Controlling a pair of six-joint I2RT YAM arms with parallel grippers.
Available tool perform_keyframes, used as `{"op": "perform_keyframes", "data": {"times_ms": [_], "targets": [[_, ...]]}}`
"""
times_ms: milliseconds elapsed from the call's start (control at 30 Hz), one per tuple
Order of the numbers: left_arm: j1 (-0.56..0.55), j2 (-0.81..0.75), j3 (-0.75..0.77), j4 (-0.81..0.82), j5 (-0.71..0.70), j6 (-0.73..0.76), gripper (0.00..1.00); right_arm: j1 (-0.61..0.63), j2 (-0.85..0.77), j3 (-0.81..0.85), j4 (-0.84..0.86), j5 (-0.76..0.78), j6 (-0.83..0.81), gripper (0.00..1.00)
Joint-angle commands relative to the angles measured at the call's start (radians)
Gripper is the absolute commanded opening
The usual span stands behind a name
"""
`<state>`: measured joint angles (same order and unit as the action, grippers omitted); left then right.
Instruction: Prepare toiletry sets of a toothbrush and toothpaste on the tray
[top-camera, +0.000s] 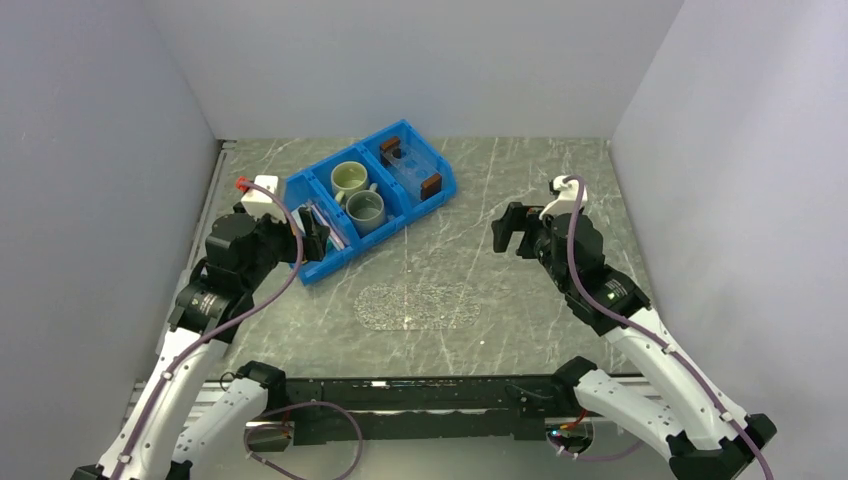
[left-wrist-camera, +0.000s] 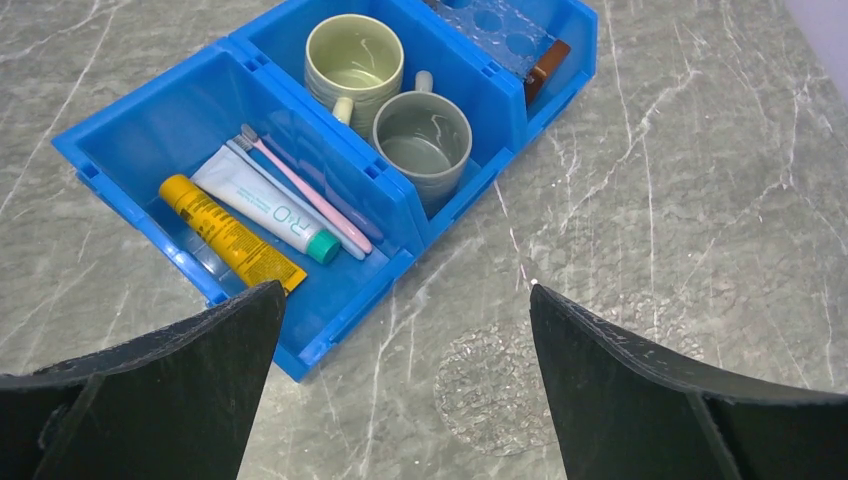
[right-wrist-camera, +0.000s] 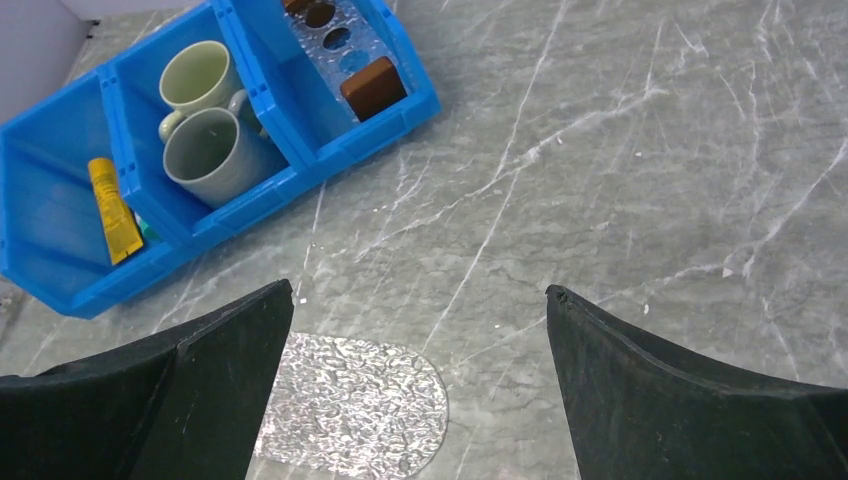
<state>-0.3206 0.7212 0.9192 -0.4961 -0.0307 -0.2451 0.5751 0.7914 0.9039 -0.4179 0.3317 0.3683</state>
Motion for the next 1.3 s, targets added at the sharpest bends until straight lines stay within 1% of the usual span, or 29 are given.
{"op": "perform_keyframes", "data": {"times_ms": [0, 133, 300, 433, 533, 733, 833, 933, 1167, 1267], "targets": [[-0.002, 0.009, 0.002, 0.001, 0.005, 0.019, 1.0, 0.003, 0.009, -0.003, 0.047, 0.01, -0.013, 1.0], [-0.002, 0.011, 0.001, -0.005, -0.005, 0.022, 0.99, 0.003, 0.018, 0.007, 0.053, -0.014, -0.014, 1.0], [-0.002, 0.011, 0.001, -0.01, -0.024, 0.017, 0.99, 0.003, 0.06, 0.042, 0.015, -0.015, -0.025, 1.0], [-0.002, 0.024, 0.006, -0.018, -0.079, -0.001, 0.99, 0.003, 0.066, 0.049, -0.001, -0.022, -0.033, 1.0], [-0.002, 0.063, 0.046, -0.059, -0.148, -0.024, 0.99, 0.002, 0.064, 0.047, -0.017, -0.009, -0.039, 1.0], [0.0, 0.179, 0.157, -0.166, -0.225, -0.059, 0.99, 0.003, 0.095, 0.046, -0.058, 0.002, -0.039, 1.0], [0.008, 0.231, 0.201, -0.218, -0.26, -0.078, 0.99, 0.003, 0.107, 0.031, -0.063, -0.024, -0.028, 1.0], [0.037, 0.274, 0.226, -0.239, -0.26, -0.086, 0.99, 0.003, 0.114, 0.011, -0.058, -0.052, -0.021, 1.0], [0.18, 0.376, 0.257, -0.257, -0.223, -0.107, 1.0, 0.002, 0.153, 0.017, -0.091, -0.052, -0.03, 1.0], [0.203, 0.431, 0.278, -0.269, -0.268, -0.118, 0.99, 0.002, 0.157, 0.005, -0.087, -0.053, -0.014, 1.0]]}}
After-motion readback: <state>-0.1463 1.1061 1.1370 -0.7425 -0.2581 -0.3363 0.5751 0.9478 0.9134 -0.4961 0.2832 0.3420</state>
